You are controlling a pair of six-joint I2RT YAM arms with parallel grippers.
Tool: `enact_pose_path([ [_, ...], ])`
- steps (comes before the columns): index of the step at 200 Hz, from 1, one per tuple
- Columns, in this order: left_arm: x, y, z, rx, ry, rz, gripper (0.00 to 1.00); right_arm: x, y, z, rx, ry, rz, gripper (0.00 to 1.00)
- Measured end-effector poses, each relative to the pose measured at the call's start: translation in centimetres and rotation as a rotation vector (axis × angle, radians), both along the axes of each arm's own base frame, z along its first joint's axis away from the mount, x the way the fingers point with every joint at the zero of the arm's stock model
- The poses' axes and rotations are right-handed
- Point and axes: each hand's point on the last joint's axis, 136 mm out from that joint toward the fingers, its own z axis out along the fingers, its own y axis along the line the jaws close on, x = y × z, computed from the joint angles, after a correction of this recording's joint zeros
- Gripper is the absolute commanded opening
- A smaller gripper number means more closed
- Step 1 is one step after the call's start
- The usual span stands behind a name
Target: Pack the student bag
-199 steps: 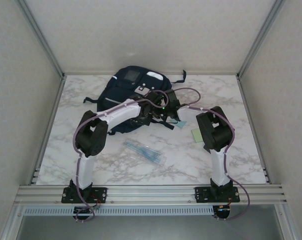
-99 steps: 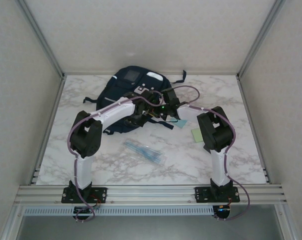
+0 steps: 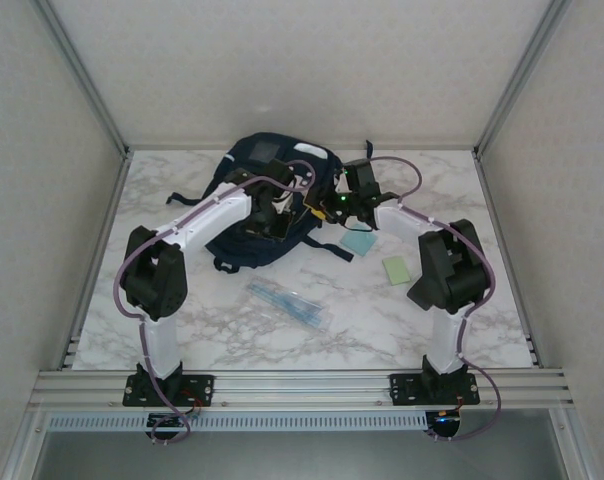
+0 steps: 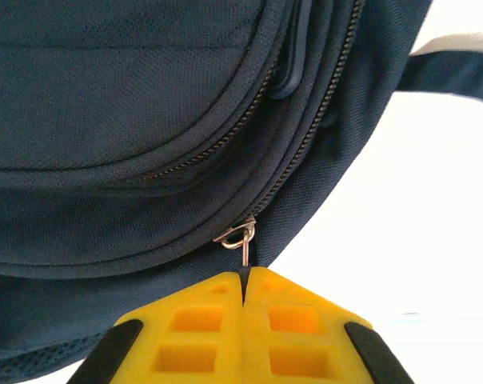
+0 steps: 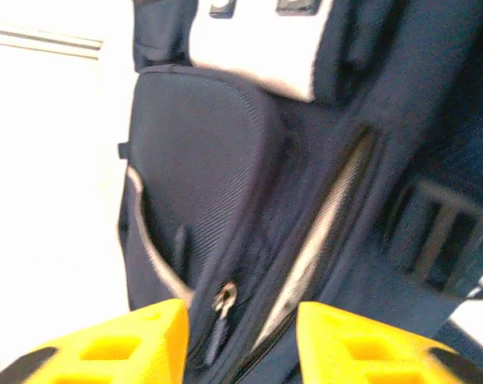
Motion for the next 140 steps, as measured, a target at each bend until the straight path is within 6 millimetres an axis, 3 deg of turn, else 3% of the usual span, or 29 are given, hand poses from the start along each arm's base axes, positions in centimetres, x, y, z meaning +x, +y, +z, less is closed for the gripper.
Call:
enact_pose_path([
  [19, 0.5, -1.3, 0.9, -0.046, -0.015, -0.005, 0.00, -1.5, 0.6, -0.1, 0.025, 0.028, 0.019, 0.53],
  [51, 0.6, -3.1, 1.3, -0.084, -0.025, -0.018, 0.00, -4.1, 1.1, -2.3, 0.020, 0.110, 0.037, 0.52],
  [58, 0.6, -3.2, 1.2, -0.086, -0.022, -0.017, 0.00, -4.2, 1.1, -2.4, 0.021, 0.117, 0.034, 0.47],
  [67, 0.5, -3.2, 1.2, -0.090, -0.019, -0.016, 0.00, -4.1, 1.2, -2.2, 0.029, 0.120, 0.028, 0.32],
  [80, 0.5, -3.3, 1.2, -0.094, -0.018, -0.016, 0.00, -3.9, 1.6, -1.8, 0.047, 0.108, 0.029, 0.24],
  [100, 0.5, -3.2, 1.0, -0.087, -0.019, -0.015, 0.00, -3.4, 2.1, -1.7, 0.054, 0.093, 0.023, 0.01],
  [140, -0.4, -0.6, -2.3, 0.008, -0.025, 0.010, 0.00, -3.5, 1.7, -2.5, 0.004, 0.091, 0.015, 0.00],
])
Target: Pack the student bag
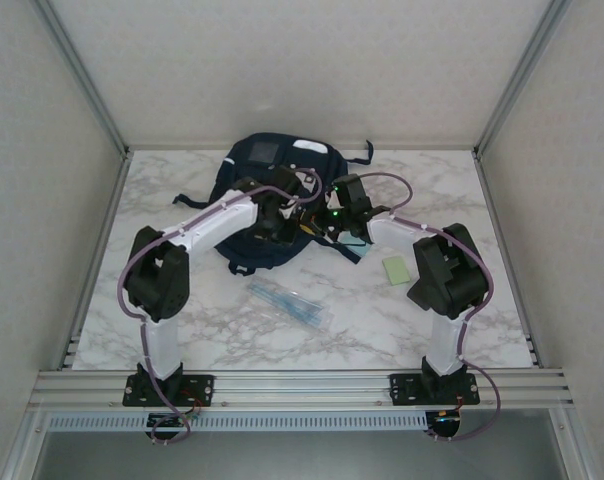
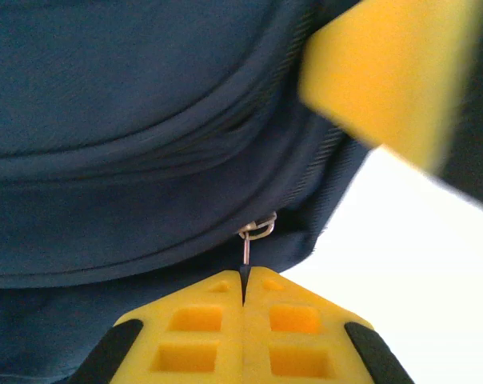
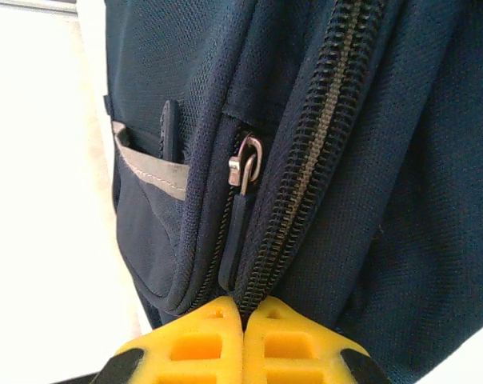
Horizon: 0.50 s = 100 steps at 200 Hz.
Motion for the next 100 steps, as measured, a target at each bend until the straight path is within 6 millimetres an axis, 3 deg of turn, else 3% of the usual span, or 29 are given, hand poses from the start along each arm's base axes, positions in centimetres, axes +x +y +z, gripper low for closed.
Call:
enact_pose_path([
  [32, 0.4, 4.9, -1.6, 0.130, -0.069, 0.080, 0.00, -0.1, -0.4, -0.5, -0.036, -0.013, 0.009, 0.00],
  [60, 2.3, 9.8, -1.7, 0.254, -0.142, 0.183, 0.00, 0.1, -0.8, -0.4, -0.051, -0.030, 0.010, 0.00],
  [100, 3.8, 12.2, 0.4, 0.293, -0.230, 0.248, 0.00, 0.6, -1.6, -0.3, -0.074, -0.056, 0.002, 0.00],
])
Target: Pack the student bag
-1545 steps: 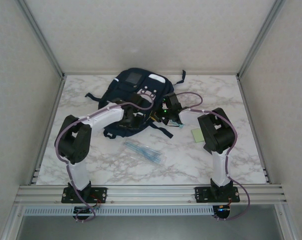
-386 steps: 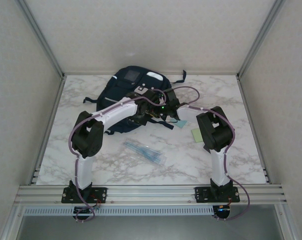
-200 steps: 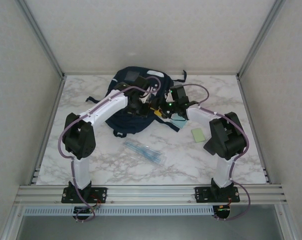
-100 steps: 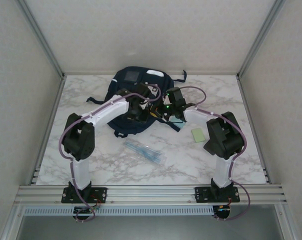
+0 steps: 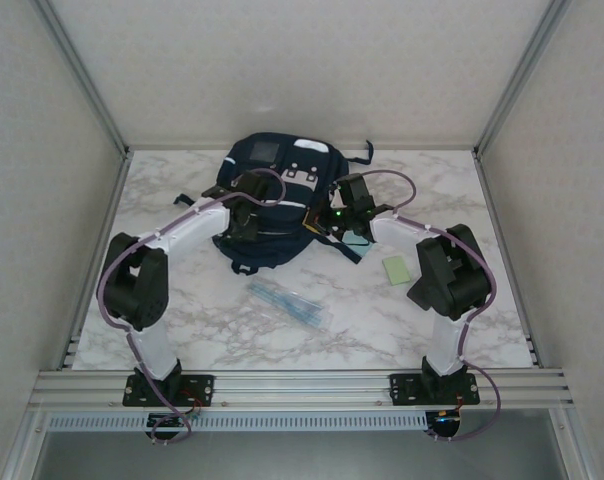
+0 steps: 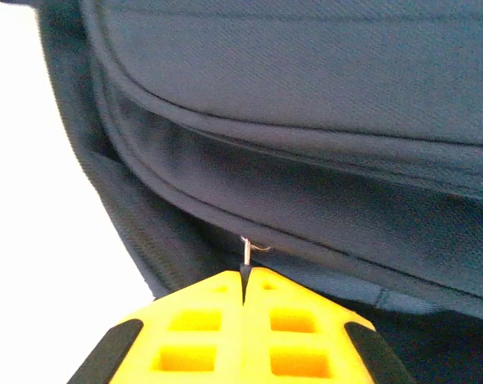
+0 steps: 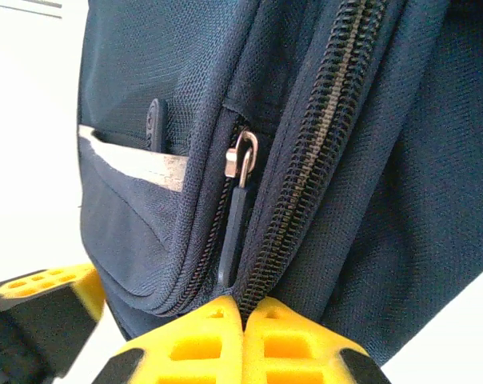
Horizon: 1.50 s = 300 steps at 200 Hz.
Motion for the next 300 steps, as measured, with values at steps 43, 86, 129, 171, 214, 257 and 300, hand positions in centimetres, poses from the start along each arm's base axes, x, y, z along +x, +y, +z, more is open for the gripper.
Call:
enact_pose_path([
  [43, 1.3, 2.0, 1.4, -0.033, -0.048, 0.058, 0.00, 2.1, -2.1, 0.8, -0.040, -0.019, -0.012, 0.00],
  [86, -0.2, -2.1, 5.6, -0.216, -0.123, -0.020, 0.00, 5.0, -4.3, 2.3, -0.044, -0.045, -0.054, 0.47],
  [129, -1.2, -5.2, 7.2, -0.320, -0.148, -0.055, 0.00, 4.7, -5.5, 3.7, -0.034, -0.050, -0.087, 0.59],
  [171, -2.4, -11.4, 7.1, -0.446, -0.131, -0.165, 0.00, -1.7, -6.7, 10.5, 0.007, -0.103, -0.078, 0.59],
  [214, -1.9, -11.0, 6.4, -0.422, -0.150, -0.145, 0.00, -5.1, -3.9, 10.8, 0.020, -0.104, -0.030, 0.60],
  [257, -2.8, -6.2, 5.3, -0.389, -0.193, -0.033, 0.15, -3.9, -1.6, 5.0, -0.041, -0.021, -0.059, 0.59],
  [300, -2.9, -2.4, 3.3, -0.390, -0.197, 0.088, 0.41, -1.4, 0.0, -0.6, -0.077, 0.052, -0.115, 0.59],
])
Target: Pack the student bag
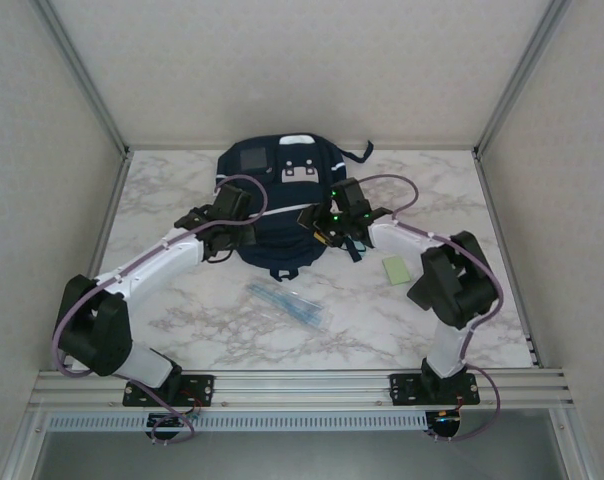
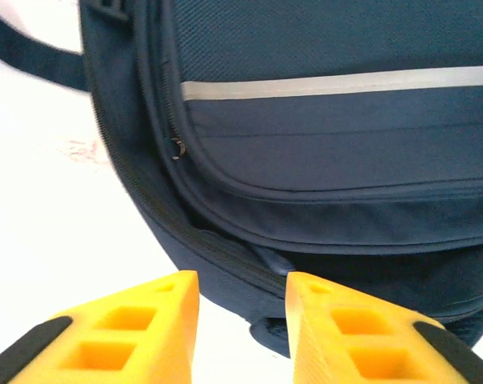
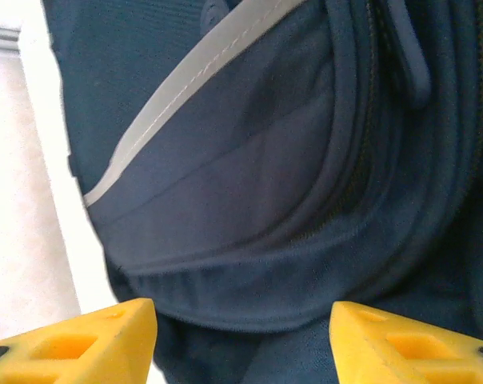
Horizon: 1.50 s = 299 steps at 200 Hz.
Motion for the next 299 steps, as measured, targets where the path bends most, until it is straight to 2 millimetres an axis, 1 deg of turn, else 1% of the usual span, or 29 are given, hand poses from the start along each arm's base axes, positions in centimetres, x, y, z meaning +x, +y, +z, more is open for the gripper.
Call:
enact_pose_path([
  [17, -0.2, 0.9, -0.8, 0.001, 0.008, 0.019, 0.49, 1.1, 0.5, -1.1, -0.013, 0.007, -0.015, 0.59],
  [33, -0.4, 1.5, -1.2, 0.000, 0.014, 0.029, 0.51, 2.4, 1.1, -1.2, -0.017, -0.002, -0.030, 0.59],
  [49, -0.4, 1.6, -0.9, -0.007, 0.004, 0.030, 0.53, 3.1, 1.1, -1.3, -0.045, -0.007, -0.050, 0.59],
  [58, -0.3, 1.6, -0.6, -0.015, -0.007, 0.026, 0.53, 3.6, 1.0, -1.3, -0.066, -0.011, -0.059, 0.56],
  [66, -0.2, 1.4, -0.2, -0.025, -0.018, 0.023, 0.53, 4.0, 1.0, -1.2, -0.084, -0.020, -0.065, 0.47],
  [74, -0.1, 1.3, 0.0, -0.033, -0.027, 0.016, 0.53, 4.4, 0.8, -1.3, -0.107, -0.025, -0.076, 0.27],
  [78, -0.1, 1.2, 0.2, -0.037, -0.031, 0.012, 0.53, 4.7, 0.8, -1.3, -0.120, -0.034, -0.072, 0.20],
  [98, 0.0, 0.7, 0.5, -0.048, -0.045, -0.016, 0.53, 5.4, 0.4, -1.3, -0.158, -0.048, -0.081, 0.00],
  [108, 0.0, 0.5, 0.5, -0.049, -0.045, -0.031, 0.57, 5.5, 0.2, -1.2, -0.173, -0.051, -0.083, 0.00],
  [127, 0.1, 0.2, 0.7, -0.042, -0.053, -0.065, 0.62, 5.8, 0.2, 0.0, -0.191, -0.079, -0.066, 0.00],
  [144, 0.3, 0.0, 0.9, -0.043, -0.066, -0.087, 0.64, 6.2, 0.3, 1.5, -0.200, -0.109, -0.049, 0.00],
  [170, 0.7, -0.6, 1.4, -0.058, -0.093, -0.112, 0.68, 7.0, 0.5, 4.3, -0.191, -0.163, -0.034, 0.00],
  [189, 1.4, -1.1, 1.5, -0.051, -0.094, -0.131, 0.70, 7.4, 0.5, 5.4, -0.176, -0.182, -0.032, 0.00],
  [217, 3.4, -2.4, 2.1, -0.047, -0.102, -0.161, 0.70, 7.6, 0.4, 6.0, -0.163, -0.182, -0.029, 0.00],
  [230, 4.0, -2.8, 2.1, -0.042, -0.101, -0.171, 0.69, 7.9, 0.4, 6.7, -0.151, -0.187, -0.029, 0.00],
  [258, 5.0, -3.3, 1.1, -0.019, -0.073, -0.181, 0.69, 9.2, 0.2, 9.2, -0.101, -0.217, -0.040, 0.00],
  [276, 5.4, -3.2, 0.2, 0.003, -0.050, -0.173, 0.69, 10.3, -0.2, 10.8, -0.072, -0.239, -0.055, 0.00],
  [289, 5.5, -3.1, -0.3, 0.019, -0.035, -0.167, 0.66, 10.9, -0.4, 11.5, -0.059, -0.248, -0.063, 0.00],
  [299, 5.7, -3.2, -0.6, 0.026, -0.024, -0.168, 0.64, 11.2, -0.6, 11.6, -0.054, -0.248, -0.066, 0.00],
])
